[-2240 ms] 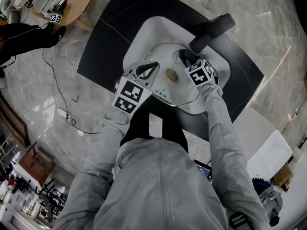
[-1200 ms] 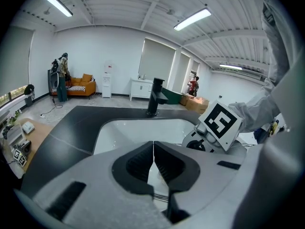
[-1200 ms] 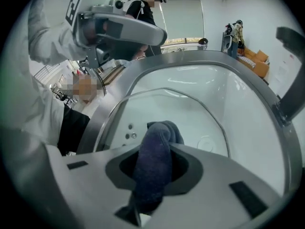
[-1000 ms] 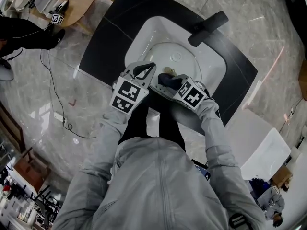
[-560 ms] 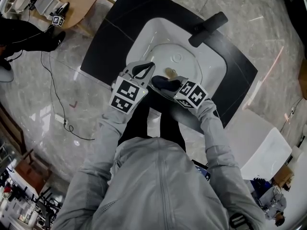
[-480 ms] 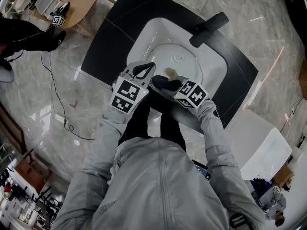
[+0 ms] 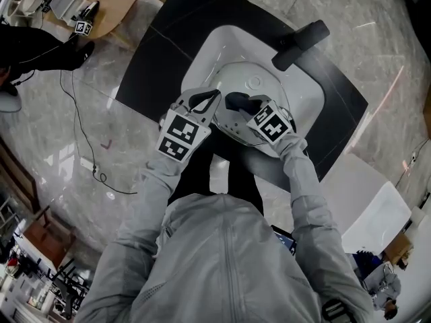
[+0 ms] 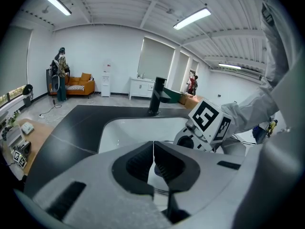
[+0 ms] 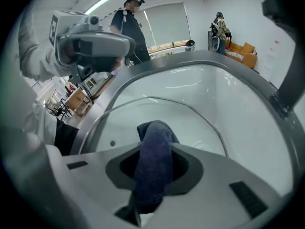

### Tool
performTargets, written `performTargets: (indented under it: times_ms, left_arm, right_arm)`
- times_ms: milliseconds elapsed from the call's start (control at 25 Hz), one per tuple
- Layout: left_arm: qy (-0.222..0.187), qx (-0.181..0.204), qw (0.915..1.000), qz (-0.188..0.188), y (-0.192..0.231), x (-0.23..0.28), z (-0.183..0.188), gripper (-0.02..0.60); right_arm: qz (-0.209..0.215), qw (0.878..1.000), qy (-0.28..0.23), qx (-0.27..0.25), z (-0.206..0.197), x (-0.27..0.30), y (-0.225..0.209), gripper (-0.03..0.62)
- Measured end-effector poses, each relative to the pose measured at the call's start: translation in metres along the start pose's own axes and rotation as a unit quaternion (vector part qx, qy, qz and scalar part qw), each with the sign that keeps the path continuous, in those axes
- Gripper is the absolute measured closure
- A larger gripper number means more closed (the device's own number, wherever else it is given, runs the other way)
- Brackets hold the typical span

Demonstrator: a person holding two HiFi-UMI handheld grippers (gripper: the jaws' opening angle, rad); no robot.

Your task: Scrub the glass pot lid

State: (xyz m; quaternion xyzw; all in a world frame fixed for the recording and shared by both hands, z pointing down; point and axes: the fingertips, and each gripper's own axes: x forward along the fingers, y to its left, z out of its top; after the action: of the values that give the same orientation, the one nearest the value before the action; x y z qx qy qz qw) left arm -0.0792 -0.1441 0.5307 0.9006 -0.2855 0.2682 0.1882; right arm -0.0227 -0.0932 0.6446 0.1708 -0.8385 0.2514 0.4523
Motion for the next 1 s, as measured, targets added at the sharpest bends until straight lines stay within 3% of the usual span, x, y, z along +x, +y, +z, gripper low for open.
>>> performTargets:
  times_ms: [280,840,1000]
  left_arm:
    - [-0.002,-0.005,1.0,0.002,0.013,0.009,0.006,0.554]
    - [0.007,-0.014,0.9999,0.004,0.03,0.01,0.0,0.554]
    - [0.009,-0.014,0.9999,0.0,0.032,0.008,-0.006,0.552]
  right_arm:
    - [-0.068,0.997,0.036,-0.032,-0.003,0.011,-0.055,0.508]
    - [-0.168,0.981,0.013,0.098,0.001,0.027,-0.146,0.508]
    - [-0.2,0.977,0.027,0.062,0.009,0.032,-0.153,0.508]
